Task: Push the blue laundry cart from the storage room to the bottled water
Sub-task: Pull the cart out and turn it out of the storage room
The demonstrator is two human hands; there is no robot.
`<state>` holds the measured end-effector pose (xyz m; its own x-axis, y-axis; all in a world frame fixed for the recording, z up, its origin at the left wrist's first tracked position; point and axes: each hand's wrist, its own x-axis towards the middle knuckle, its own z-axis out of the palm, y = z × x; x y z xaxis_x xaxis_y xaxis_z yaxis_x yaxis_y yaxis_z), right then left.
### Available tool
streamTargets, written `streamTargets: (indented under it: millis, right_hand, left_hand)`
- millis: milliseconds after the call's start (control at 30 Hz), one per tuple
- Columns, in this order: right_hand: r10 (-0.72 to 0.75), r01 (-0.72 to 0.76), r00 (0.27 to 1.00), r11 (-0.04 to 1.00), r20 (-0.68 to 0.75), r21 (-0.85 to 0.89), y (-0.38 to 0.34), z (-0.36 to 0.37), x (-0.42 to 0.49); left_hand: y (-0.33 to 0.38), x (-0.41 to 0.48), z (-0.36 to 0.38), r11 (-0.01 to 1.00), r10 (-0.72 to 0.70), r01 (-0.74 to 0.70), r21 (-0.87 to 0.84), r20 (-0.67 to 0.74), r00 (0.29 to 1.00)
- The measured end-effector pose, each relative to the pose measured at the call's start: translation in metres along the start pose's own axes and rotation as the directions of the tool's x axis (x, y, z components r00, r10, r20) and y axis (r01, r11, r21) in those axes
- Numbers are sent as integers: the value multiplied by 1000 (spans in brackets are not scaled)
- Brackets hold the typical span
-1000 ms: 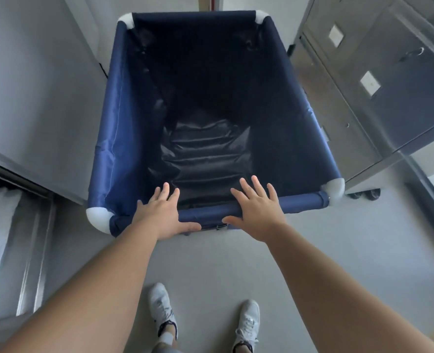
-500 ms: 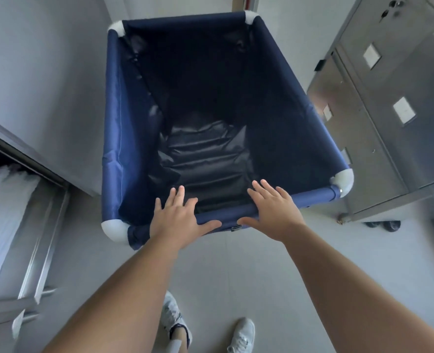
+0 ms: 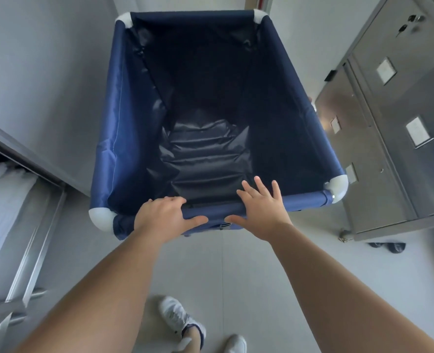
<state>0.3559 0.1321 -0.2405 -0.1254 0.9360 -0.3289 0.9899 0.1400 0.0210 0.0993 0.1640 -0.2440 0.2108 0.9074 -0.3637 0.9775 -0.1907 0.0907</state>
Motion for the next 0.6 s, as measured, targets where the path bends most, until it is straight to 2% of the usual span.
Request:
streamTargets:
  millis: [167, 367, 600]
  right_hand:
    - [2, -3, 1000, 1000, -9, -15, 4, -13, 34]
    - [10, -10, 1000, 1000, -30, 7, 16, -31, 80]
    - [-11, 12, 1000, 1000, -28, 19, 34, -47, 140]
  left_hand:
    - [-7, 33, -12, 999, -50, 50, -16, -1, 999]
    - [-11, 78, -34, 1000, 11, -11, 2, 56, 998]
    - [-16, 130, -51, 998, -31, 31, -58, 16, 999]
